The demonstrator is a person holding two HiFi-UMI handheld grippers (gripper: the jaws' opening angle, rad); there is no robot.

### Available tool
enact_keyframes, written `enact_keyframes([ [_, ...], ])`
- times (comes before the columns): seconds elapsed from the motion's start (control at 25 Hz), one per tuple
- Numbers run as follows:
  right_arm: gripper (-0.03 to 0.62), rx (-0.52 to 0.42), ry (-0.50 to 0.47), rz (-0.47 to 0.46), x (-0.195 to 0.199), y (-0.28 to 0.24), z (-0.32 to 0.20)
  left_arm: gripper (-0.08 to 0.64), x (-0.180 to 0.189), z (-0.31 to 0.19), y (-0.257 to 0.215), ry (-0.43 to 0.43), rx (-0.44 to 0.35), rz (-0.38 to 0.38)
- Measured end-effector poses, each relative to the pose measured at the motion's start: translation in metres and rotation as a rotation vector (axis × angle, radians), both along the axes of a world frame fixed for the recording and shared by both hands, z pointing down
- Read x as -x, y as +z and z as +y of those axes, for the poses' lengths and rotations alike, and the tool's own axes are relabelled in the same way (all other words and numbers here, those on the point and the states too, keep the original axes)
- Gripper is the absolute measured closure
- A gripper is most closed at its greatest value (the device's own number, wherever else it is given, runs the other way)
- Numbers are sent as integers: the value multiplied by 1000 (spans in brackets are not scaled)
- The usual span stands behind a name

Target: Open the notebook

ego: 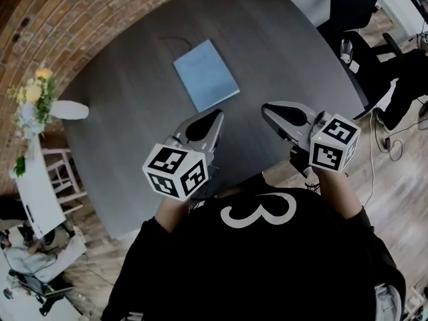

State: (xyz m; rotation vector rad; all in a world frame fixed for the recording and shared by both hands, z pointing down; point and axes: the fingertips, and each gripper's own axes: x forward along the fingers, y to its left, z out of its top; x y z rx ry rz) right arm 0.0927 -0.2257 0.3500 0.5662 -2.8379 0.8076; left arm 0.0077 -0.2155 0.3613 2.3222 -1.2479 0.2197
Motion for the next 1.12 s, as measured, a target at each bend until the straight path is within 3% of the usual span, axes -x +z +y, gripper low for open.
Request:
enact_keyframes([
  [0.36,592,3,-30,-10,-22,16,-27,471,-16,-37,22,-66,-28,-158],
  [0.6,592,12,-27,-25,-28,30,-41,398,-22,-59,55,-49,-11,-336],
  [1.12,592,90,18,5,-51,60,-55,318,-31,-98,123,-66,31,-523],
])
